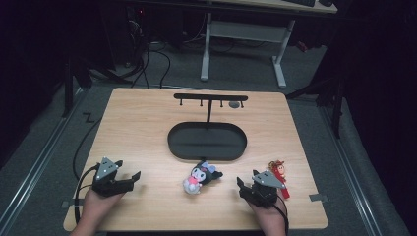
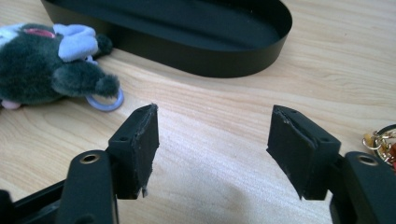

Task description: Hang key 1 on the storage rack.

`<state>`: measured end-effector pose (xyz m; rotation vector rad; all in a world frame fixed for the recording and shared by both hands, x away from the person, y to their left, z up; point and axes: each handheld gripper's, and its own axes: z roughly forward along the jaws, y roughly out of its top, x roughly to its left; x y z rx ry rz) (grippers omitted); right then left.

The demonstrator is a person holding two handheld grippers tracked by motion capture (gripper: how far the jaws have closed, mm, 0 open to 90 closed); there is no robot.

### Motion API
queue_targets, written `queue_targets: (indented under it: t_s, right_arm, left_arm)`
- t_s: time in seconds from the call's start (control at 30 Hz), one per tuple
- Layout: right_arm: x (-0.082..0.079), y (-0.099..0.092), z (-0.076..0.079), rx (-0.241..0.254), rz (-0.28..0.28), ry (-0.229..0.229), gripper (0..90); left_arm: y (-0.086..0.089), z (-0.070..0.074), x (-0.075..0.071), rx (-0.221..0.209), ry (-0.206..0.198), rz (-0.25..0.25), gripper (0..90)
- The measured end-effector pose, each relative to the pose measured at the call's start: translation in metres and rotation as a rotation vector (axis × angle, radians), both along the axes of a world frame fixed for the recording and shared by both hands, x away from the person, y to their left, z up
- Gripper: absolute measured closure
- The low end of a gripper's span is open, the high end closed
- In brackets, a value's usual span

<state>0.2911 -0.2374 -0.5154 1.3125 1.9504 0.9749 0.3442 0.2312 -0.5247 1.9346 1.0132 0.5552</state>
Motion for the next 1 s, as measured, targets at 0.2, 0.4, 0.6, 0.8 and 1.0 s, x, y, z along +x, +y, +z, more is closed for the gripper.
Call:
queue_targets:
  t_s: [0.2, 0.4, 0.6, 0.8, 1.0]
  right_arm:
    - [0.002, -0.003, -0.003, 0.005, 0.05, 0.006, 32.4]
    - [-0.001, -0.004, -0.004, 0.016, 0.092, -0.012, 31.5]
    - [-0.001, -0.002, -0.008, 0.015, 0.118, 0.011, 26.6]
    - [0.0, -0.002, -0.007, 0.062, 0.129, 0.002, 24.8]
    - [0.001, -0.002, -0.009, 0.069, 0.132, 0.018, 23.5]
  left_arm:
    - [-0.01, 0.0, 0.0, 0.011, -0.019, -0.021, 17.9]
    - [-0.016, 0.0, 0.002, -0.001, -0.02, -0.034, 17.9]
    - [-0.018, -0.001, 0.001, -0.002, -0.009, -0.044, 17.9]
    - [-0.016, 0.001, 0.002, -0.037, -0.018, -0.038, 18.2]
    - [-0.017, 0.003, 0.003, -0.048, -0.048, -0.047, 17.9]
